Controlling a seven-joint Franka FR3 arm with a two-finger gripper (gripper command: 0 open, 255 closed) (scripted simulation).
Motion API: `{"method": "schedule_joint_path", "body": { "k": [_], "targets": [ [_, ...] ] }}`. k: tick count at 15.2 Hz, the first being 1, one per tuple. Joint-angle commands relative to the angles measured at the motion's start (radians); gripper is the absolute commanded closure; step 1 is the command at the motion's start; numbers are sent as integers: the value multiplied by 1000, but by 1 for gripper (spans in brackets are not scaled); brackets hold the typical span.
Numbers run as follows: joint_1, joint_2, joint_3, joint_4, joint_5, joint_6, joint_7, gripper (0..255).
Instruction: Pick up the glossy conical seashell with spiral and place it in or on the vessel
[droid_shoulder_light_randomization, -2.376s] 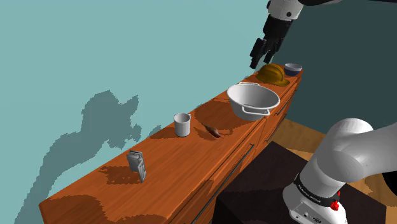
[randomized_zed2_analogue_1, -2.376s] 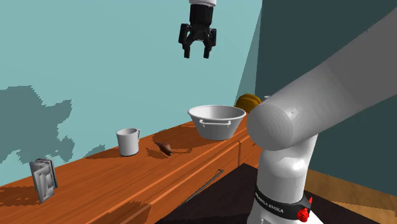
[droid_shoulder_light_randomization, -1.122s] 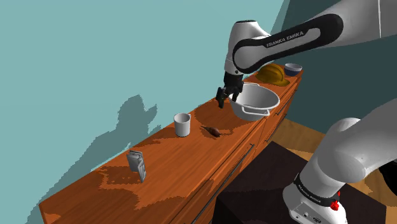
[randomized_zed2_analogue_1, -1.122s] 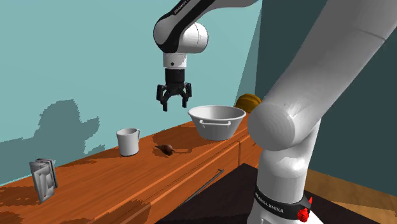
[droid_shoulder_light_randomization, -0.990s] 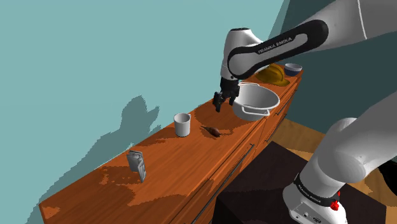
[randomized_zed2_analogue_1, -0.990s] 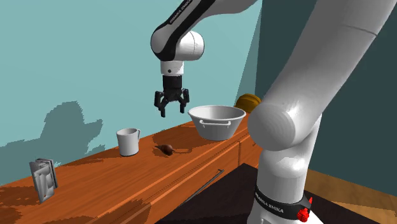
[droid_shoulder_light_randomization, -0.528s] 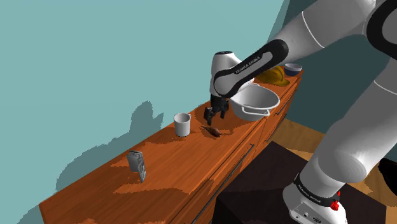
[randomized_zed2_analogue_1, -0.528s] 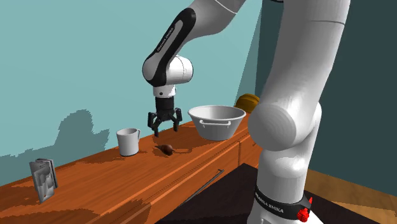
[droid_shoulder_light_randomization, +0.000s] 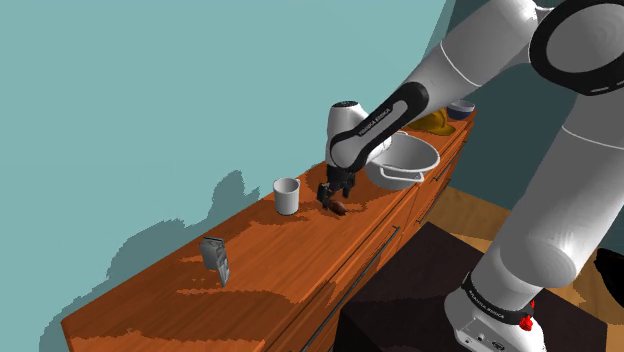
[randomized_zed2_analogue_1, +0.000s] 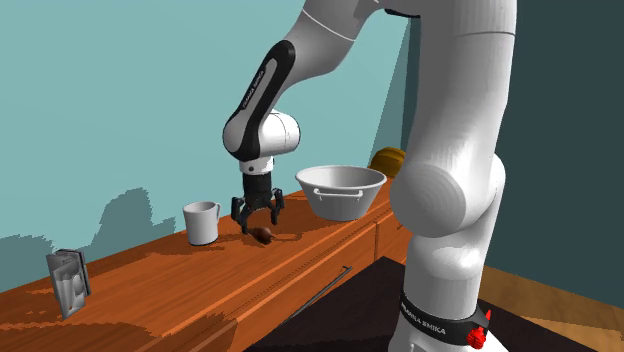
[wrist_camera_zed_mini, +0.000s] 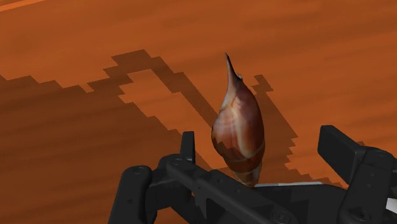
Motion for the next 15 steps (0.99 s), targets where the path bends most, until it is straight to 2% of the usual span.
{"method": "schedule_joint_path", "body": {
  "k": [1,8,9,15],
  "targets": [
    [1,17,0,-5,-1,23,2,0],
    [1,17,0,-5,-1,23,2,0],
    [1,17,0,-5,-1,23,2,255],
    [1,17,0,-5,-1,23,2,255]
  ]
}}
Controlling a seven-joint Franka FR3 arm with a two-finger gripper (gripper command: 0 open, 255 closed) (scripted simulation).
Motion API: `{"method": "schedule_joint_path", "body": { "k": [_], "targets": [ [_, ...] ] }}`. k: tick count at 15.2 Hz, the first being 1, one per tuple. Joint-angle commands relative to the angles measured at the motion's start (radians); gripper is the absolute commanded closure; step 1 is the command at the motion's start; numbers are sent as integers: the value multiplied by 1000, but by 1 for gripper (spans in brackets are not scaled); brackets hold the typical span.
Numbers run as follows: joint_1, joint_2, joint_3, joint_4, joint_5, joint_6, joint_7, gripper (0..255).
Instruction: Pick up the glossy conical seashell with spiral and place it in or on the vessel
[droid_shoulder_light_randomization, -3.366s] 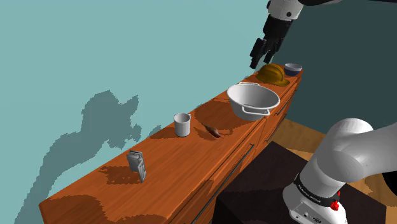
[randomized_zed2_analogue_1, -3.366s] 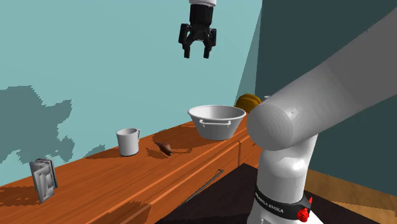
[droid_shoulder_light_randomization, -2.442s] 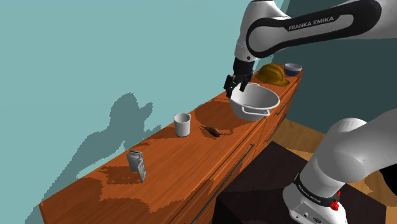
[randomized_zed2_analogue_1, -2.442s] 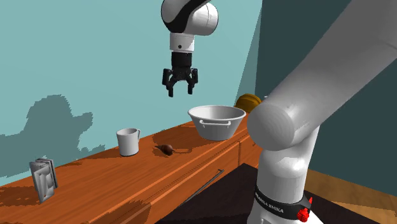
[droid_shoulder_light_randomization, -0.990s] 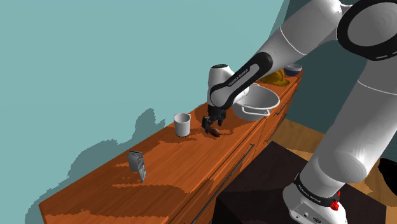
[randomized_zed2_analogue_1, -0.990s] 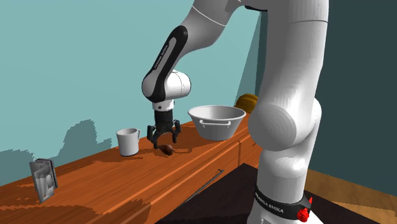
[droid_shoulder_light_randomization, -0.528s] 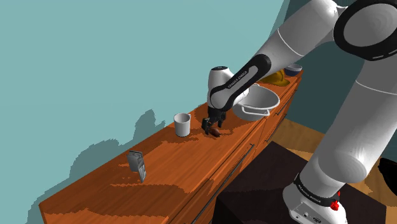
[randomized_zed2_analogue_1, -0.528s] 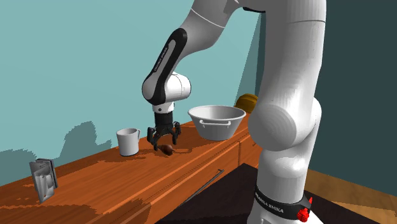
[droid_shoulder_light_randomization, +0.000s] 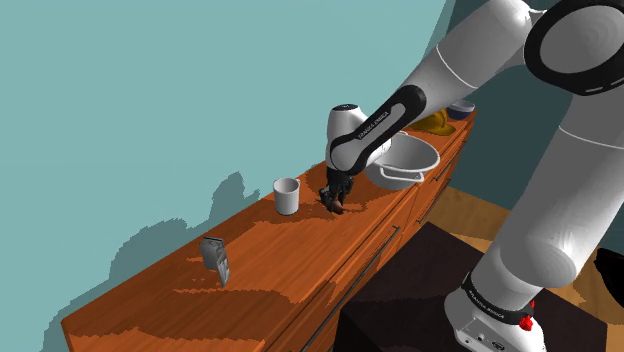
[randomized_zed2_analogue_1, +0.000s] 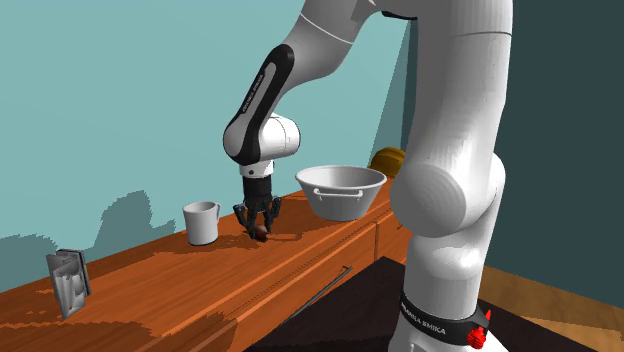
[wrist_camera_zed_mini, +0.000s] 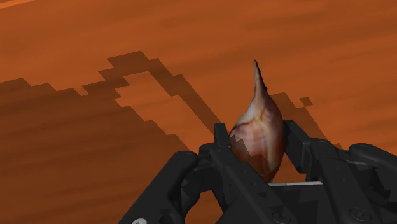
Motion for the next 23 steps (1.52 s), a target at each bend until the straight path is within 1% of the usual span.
{"method": "schedule_joint_path", "body": {
  "k": [1,3,13,23],
  "targets": [
    [0,0,0,0,0,0,0,255],
    [0,0,0,0,0,0,0,255],
    [0,-112,0,30,7,-142,-4,255],
    [0,-201,-1,83,11,-284,-6,255]
  ]
}}
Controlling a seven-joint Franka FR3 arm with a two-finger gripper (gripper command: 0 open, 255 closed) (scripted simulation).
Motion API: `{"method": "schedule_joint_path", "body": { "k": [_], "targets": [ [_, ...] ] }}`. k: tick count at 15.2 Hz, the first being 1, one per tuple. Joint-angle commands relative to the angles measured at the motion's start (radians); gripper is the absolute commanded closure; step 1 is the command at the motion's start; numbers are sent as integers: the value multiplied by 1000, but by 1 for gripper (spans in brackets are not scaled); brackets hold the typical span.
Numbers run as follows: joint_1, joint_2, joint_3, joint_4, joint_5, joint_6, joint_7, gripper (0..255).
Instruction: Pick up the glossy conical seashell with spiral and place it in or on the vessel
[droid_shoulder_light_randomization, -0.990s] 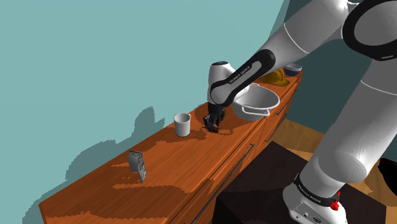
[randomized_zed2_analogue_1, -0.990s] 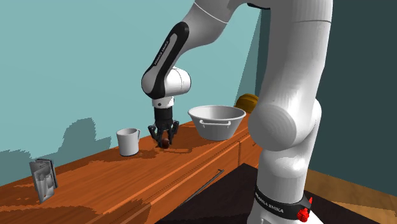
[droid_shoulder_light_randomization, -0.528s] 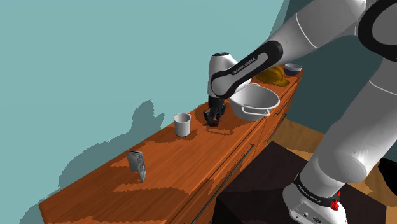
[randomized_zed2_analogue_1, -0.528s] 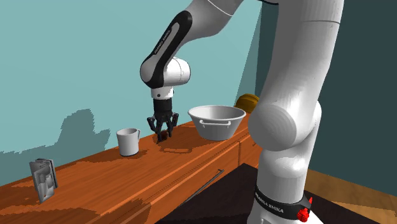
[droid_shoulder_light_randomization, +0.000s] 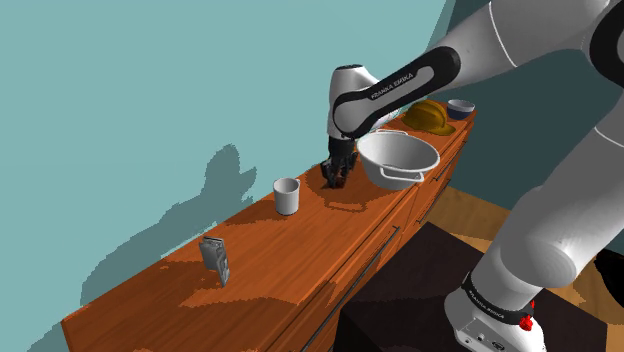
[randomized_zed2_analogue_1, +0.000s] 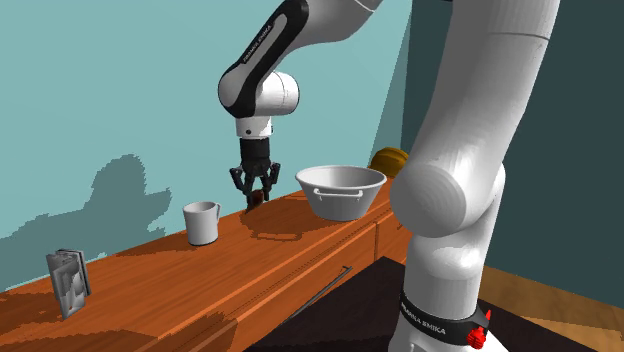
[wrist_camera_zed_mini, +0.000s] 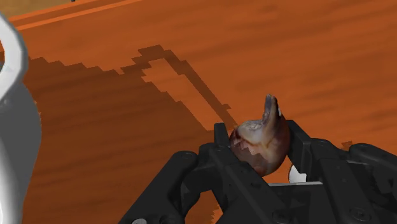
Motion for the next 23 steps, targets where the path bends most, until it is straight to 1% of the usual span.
{"method": "schedule_joint_path", "body": {
  "k": [1,20,21,23],
  "targets": [
    [-1,-17,-1,12,0,-29,-2,255],
    [-1,-118,-5,175,2,-294,-2,255],
    [-1,-119,-5,177,2,-296,-2,255],
    [-23,-129,-36,168,-7,-299,-50,255]
  ]
}}
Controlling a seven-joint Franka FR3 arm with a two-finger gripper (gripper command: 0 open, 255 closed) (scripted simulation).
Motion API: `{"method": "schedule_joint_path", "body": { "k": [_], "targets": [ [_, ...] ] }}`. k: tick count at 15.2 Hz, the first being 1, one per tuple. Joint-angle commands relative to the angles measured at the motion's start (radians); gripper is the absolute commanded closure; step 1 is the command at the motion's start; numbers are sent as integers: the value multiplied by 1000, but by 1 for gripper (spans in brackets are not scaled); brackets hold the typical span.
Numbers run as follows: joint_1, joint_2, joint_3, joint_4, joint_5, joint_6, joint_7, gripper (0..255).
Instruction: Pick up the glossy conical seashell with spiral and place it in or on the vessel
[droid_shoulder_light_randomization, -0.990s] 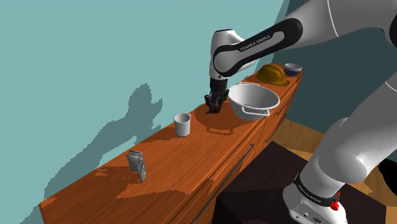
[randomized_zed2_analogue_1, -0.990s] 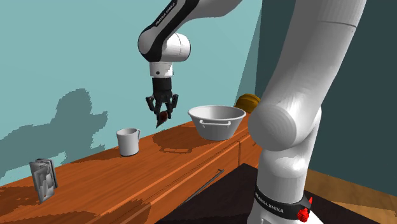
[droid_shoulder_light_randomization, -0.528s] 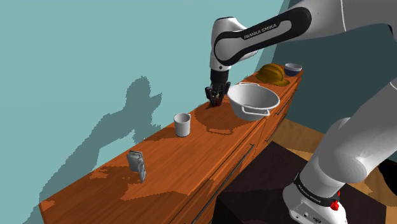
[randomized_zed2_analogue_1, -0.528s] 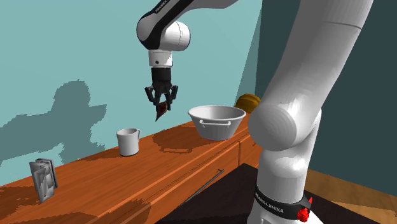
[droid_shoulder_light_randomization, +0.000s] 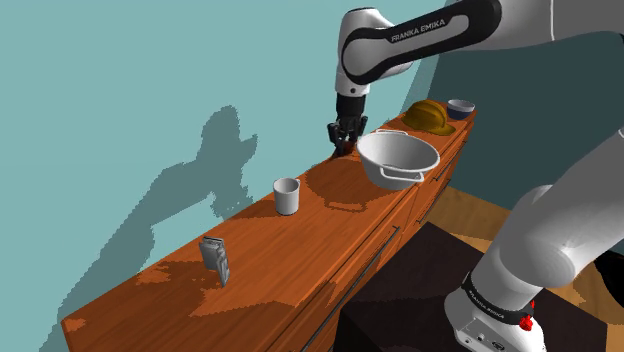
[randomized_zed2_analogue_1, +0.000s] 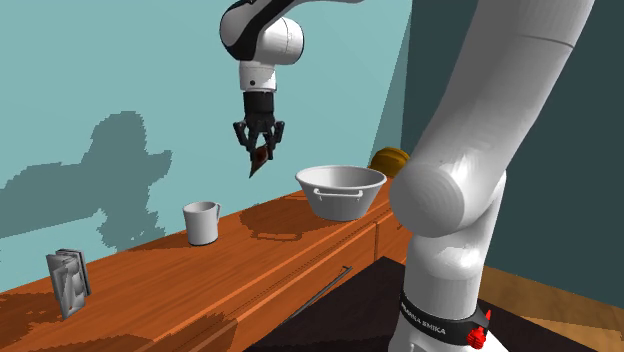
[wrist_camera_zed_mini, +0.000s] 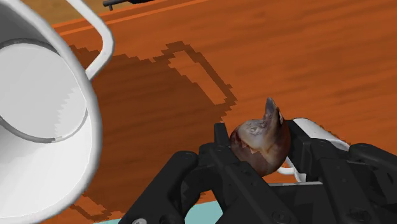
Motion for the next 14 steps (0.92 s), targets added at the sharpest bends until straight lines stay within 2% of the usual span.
{"method": "schedule_joint_path", "body": {
  "k": [1,7,14],
  "targets": [
    [-18,-10,-26,-10,-8,0,-41,255],
    [-82,-9,-121,-2,-38,-8,-186,255],
    [-154,39,-231,58,-62,-18,-357,255]
  ]
}}
